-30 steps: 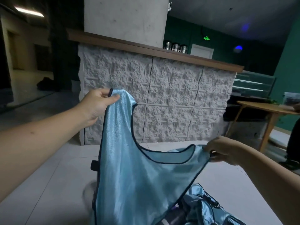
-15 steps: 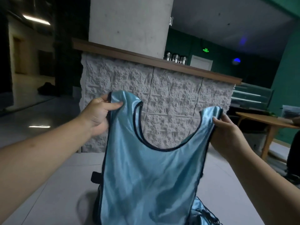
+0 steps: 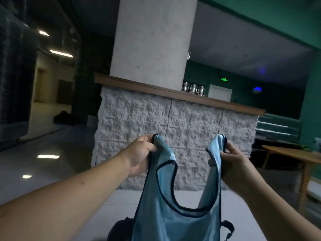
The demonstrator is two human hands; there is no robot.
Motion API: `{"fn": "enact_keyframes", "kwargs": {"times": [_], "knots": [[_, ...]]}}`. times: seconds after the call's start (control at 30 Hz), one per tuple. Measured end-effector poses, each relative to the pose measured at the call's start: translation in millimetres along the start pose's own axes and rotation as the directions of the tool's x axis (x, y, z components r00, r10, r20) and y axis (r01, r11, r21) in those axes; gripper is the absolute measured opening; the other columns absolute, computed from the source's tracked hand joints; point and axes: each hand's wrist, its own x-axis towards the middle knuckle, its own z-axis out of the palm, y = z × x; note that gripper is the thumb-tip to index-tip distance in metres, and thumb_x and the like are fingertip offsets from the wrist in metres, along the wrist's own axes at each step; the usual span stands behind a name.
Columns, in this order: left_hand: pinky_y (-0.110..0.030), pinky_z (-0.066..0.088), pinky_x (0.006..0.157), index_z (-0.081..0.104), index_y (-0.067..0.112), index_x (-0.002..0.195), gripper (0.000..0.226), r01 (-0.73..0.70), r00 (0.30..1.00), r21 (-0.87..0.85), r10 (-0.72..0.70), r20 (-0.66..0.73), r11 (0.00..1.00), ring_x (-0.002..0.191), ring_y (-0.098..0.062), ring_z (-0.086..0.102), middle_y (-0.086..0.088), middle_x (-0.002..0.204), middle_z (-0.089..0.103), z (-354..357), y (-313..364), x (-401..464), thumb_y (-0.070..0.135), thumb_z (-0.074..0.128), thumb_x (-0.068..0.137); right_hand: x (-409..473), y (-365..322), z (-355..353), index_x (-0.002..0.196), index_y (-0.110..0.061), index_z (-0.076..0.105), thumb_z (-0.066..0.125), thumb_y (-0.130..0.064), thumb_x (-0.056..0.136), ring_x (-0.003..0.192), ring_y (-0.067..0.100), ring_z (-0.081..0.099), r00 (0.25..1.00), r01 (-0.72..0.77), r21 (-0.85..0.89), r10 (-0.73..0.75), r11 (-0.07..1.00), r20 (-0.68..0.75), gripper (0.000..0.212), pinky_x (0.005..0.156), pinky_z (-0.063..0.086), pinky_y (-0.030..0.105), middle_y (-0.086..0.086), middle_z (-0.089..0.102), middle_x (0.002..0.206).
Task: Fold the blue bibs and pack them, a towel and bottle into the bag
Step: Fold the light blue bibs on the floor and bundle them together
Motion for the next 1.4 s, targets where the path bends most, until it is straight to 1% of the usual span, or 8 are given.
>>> {"fn": "enact_keyframes", "kwargs": {"times": [0.13, 0.33, 0.53, 0.8, 0.97, 1.1, 1.2, 1.4], "knots": [[-0.028, 0.057, 0.056, 0.065, 0.005, 0.086, 0.039, -0.021, 0.996, 0.029, 0.018, 0.089, 0.999, 0.06, -0.022, 0.066, -0.012, 0.075, 0.068, 24, 11, 10, -0.023, 0.038, 0.09, 14, -7, 27, 0.109, -0.017, 0.065, 0.05, 0.016, 0.076, 0.06, 0.017, 0.054, 0.988, -0.023, 0.106, 0.006, 0.994, 0.154, 0.049, 0.055, 0.05, 0.027, 0.008, 0.059, 0.081], [-0.035, 0.064, 0.067, 0.066, 0.007, 0.091, 0.028, -0.102, 0.989, 0.108, 0.089, 0.117, 0.989, 0.071, -0.027, 0.07, -0.015, 0.083, 0.071, 51, 11, 18, -0.021, 0.059, 0.087, 18, -10, 62, 0.12, -0.008, 0.062, 0.05, 0.02, 0.077, 0.08, 0.032, 0.063, 0.944, -0.052, -0.062, 0.07, 0.997, 0.321, 0.052, 0.069, 0.059, 0.04, 0.02, 0.065, 0.102], [-0.029, 0.059, 0.053, 0.068, 0.006, 0.102, 0.023, -0.143, 0.988, 0.205, 0.126, 0.093, 0.968, 0.067, -0.021, 0.069, -0.011, 0.082, 0.071, 56, 10, 16, -0.013, 0.067, 0.088, 18, -5, 65, 0.119, 0.0, 0.064, 0.049, 0.019, 0.074, 0.074, 0.028, 0.061, 0.951, -0.06, -0.186, 0.113, 0.981, 0.287, 0.051, 0.068, 0.049, 0.04, 0.02, 0.063, 0.095], [-0.041, 0.059, 0.089, 0.063, 0.01, 0.13, 0.037, -0.1, 0.992, 0.391, 0.063, 0.107, 0.915, 0.104, -0.033, 0.071, -0.015, 0.114, 0.074, 58, 16, 17, -0.001, 0.067, 0.094, 6, -11, 72, 0.104, 0.003, 0.062, 0.035, 0.023, 0.09, 0.057, 0.023, 0.066, 0.958, -0.153, -0.151, 0.184, 0.977, 0.219, 0.036, 0.054, 0.06, 0.031, 0.014, 0.067, 0.071], [-0.06, 0.042, 0.108, 0.073, 0.008, 0.104, 0.014, -0.021, 0.985, 0.397, -0.05, 0.168, 0.918, 0.097, -0.032, 0.068, -0.013, 0.099, 0.076, 56, 19, 12, 0.009, 0.059, 0.101, 7, -8, 71, 0.109, 0.003, 0.06, 0.039, 0.004, 0.1, 0.062, 0.022, 0.062, 0.957, -0.248, -0.208, 0.273, 0.946, 0.1, 0.022, 0.062, 0.055, 0.034, 0.011, 0.066, 0.072], [-0.06, 0.041, 0.109, 0.068, -0.002, 0.12, 0.026, 0.025, 0.972, 0.4, -0.115, 0.203, 0.916, 0.104, -0.038, 0.066, -0.028, 0.117, 0.071, 56, 18, 11, 0.009, 0.06, 0.097, 5, -3, 75, 0.104, 0.004, 0.068, 0.039, -0.014, 0.107, 0.07, 0.025, 0.067, 0.95, -0.282, -0.208, 0.303, 0.937, 0.08, 0.034, 0.07, 0.058, 0.036, 0.016, 0.069, 0.082], [-0.055, 0.047, 0.105, 0.066, -0.005, 0.12, 0.025, 0.04, 0.973, 0.418, -0.131, 0.192, 0.908, 0.095, -0.032, 0.069, -0.022, 0.106, 0.073, 57, 16, 13, 0.005, 0.057, 0.099, 3, -1, 76, 0.097, 0.002, 0.068, 0.038, -0.008, 0.105, 0.068, 0.025, 0.065, 0.947, -0.279, -0.221, 0.306, 0.934, 0.098, 0.032, 0.067, 0.057, 0.034, 0.015, 0.068, 0.08], [-0.049, 0.053, 0.102, 0.064, 0.003, 0.125, 0.029, -0.05, 0.999, 0.335, 0.049, 0.013, 0.941, 0.102, -0.031, 0.072, -0.016, 0.111, 0.076, 50, 12, 23, -0.002, 0.059, 0.097, 1, 6, 67, 0.096, 0.001, 0.063, 0.045, 0.0, 0.097, 0.061, 0.022, 0.061, 0.971, -0.201, -0.288, 0.229, 0.936, 0.066, 0.018, 0.056, 0.052, 0.031, 0.011, 0.064, 0.075]]}}
